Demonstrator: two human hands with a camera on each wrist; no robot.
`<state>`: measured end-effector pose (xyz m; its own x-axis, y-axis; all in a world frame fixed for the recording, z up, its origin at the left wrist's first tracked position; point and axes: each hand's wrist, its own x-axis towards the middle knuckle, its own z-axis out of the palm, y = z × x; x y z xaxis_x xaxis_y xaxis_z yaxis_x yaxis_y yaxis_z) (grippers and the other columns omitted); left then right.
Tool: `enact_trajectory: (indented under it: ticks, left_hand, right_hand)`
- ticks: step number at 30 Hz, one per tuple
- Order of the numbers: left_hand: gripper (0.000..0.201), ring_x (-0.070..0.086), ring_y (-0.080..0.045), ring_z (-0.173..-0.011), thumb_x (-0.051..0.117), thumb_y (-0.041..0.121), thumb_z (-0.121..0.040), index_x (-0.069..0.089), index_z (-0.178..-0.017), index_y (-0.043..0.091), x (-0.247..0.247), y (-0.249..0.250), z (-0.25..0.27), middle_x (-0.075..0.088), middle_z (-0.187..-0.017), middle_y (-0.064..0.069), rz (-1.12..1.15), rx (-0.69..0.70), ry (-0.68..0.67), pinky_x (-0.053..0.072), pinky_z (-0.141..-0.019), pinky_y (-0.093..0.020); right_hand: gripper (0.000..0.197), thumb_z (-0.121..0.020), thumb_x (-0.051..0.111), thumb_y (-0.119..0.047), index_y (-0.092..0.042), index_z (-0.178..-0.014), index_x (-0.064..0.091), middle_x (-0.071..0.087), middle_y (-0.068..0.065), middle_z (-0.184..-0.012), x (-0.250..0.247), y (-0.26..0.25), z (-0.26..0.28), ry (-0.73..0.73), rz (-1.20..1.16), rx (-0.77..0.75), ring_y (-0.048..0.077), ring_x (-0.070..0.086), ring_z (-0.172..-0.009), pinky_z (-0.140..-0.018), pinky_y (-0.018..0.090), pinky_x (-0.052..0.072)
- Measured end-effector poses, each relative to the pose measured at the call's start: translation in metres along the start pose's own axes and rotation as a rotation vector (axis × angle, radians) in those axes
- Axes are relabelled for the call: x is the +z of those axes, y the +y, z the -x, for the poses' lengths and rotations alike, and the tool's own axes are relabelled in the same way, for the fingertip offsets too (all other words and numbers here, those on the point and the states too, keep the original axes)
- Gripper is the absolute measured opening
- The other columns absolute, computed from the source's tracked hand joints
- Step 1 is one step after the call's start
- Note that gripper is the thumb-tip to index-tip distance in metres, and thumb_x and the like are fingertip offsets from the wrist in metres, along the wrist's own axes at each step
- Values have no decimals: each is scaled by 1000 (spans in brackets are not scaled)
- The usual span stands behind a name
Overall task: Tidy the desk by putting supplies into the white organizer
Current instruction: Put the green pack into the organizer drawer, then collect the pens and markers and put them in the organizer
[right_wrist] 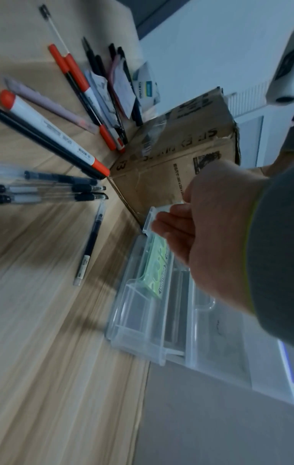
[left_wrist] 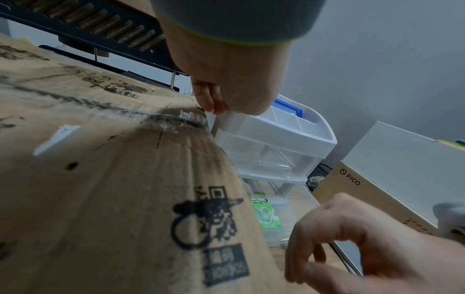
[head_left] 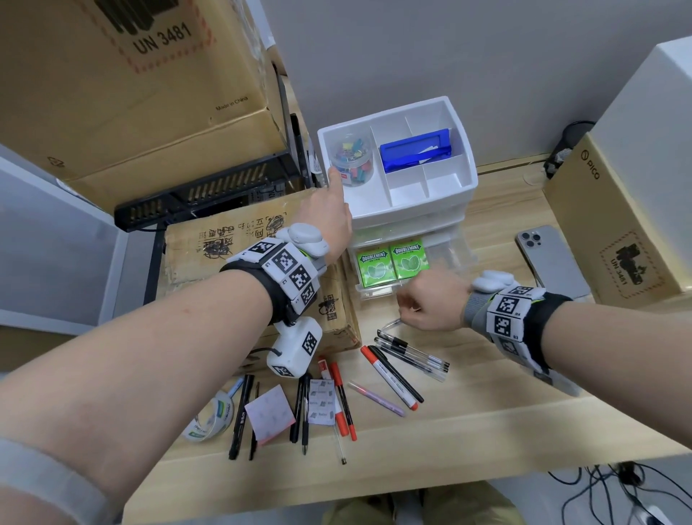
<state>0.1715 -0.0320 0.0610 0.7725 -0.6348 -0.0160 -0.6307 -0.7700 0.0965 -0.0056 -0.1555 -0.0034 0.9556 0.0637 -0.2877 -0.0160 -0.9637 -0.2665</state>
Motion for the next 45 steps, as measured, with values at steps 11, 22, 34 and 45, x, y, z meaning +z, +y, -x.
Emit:
enact_trajectory:
  ticks: [11, 22, 34, 45]
  left_hand:
    - [66, 52, -25, -70, 44, 24, -98, 18, -155, 3, -4, -3, 0, 53, -81, -5, -12, 16, -5, 40, -58, -34]
    - [66, 61, -28, -74, 45, 25, -96, 21, -154, 4, -3, -4, -1, 64, -86, -9, -9, 55, 30, 49, -60, -36]
    - [41, 60, -25, -72, 51, 21, -94, 40, -133, 14, -21, 43, 46, 60, -90, -3, -3, 177, 36, 44, -57, -35]
    - [28, 55, -30, -110, 54, 10, -93, 54, -121, 11, 93, 86, 141, 52, -124, -9, -203, 580, -517, 38, -70, -36]
  right_hand:
    - [49, -84, 60, -31, -12, -126, 45, 63, 12, -115, 1, 4, -45, -98, -75, 186, 32, 62, -101, -76, 35, 50]
    - [58, -81, 62, -36, -16, -133, 45, 53, 9, -132, 2, 11, -66, -119, -131, 259, 29, 51, -121, -98, 40, 45]
    - [40, -86, 59, -7, -20, -123, 56, 60, 2, -127, 35, 24, -26, -245, -26, 262, 26, 61, -105, -77, 28, 46]
    - [16, -81, 60, -15, -16, -94, 52, 62, 3, -101, 99, 23, 8, -191, -49, 341, 28, 62, -87, -74, 35, 54]
